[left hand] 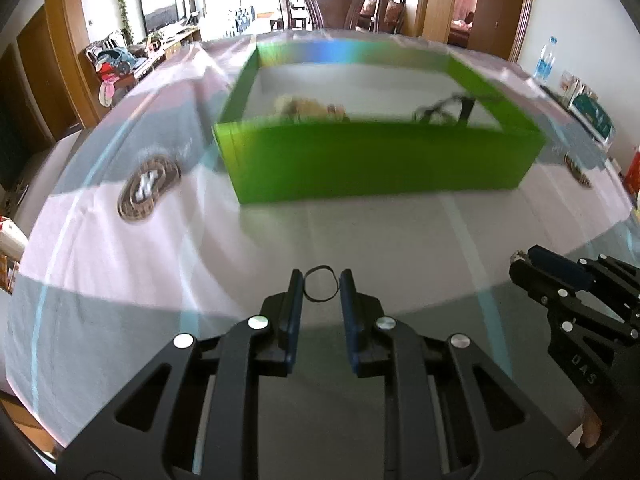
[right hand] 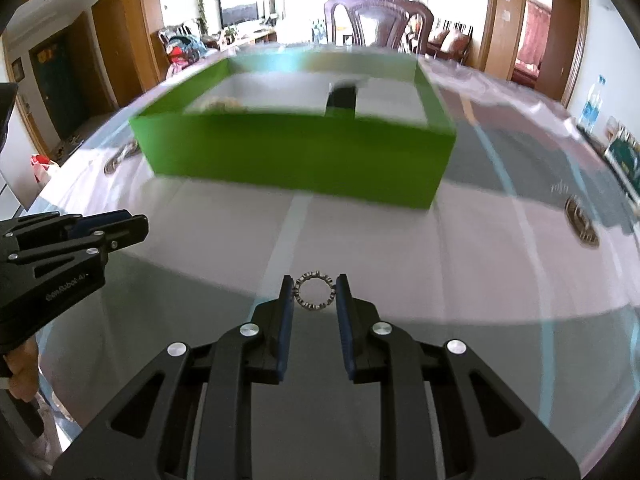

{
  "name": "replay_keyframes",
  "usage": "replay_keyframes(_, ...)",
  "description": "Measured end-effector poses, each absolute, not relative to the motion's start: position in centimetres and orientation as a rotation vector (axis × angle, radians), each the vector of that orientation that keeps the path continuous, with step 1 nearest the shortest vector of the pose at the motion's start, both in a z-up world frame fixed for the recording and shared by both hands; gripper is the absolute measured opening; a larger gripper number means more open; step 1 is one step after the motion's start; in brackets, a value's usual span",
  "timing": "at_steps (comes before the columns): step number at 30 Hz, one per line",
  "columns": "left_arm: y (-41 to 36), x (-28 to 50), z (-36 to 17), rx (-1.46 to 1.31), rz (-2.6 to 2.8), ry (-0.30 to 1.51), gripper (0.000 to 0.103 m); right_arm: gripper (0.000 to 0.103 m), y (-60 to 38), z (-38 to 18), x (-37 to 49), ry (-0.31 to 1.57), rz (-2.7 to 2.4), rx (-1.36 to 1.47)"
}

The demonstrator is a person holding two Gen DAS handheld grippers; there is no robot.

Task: Organize jewelry
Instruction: 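Carry the ring and hair tie into the green box and open both grippers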

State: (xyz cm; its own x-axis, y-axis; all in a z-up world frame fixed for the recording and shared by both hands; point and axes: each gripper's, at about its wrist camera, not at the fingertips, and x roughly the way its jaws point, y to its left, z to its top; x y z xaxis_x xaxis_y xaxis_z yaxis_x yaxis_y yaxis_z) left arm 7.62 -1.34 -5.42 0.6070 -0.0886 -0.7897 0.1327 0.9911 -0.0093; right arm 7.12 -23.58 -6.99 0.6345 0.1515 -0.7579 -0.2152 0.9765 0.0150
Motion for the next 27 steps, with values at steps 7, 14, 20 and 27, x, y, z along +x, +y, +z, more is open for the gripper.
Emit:
replay_keyframes(7,-1.4,11.9,1.2,0.044,-0.141,0.77,0.019,0.021,-24.3,0.7,10.7,0.641,0.194,-0.093)
replay_keyframes(14,-2.3,20.4,1.7,0.009,-0.117,0.81,0.019,0.021,-23.9,2.4,18.7,0.629,0.196,-0.064)
replay_keyframes(20,-2.3,24.4,-1.2,0.001,-0.085,0.883,0.019,0.021,-23.7,-1.5,23.0,0.733,0.158,-0.047)
replay_keyframes(27,-1.7,24.8,-2.1,-0.029,-0.069,0.893,0.033,0.038,-24.0,-2.3,23.2,0.742,0.15,-0.046)
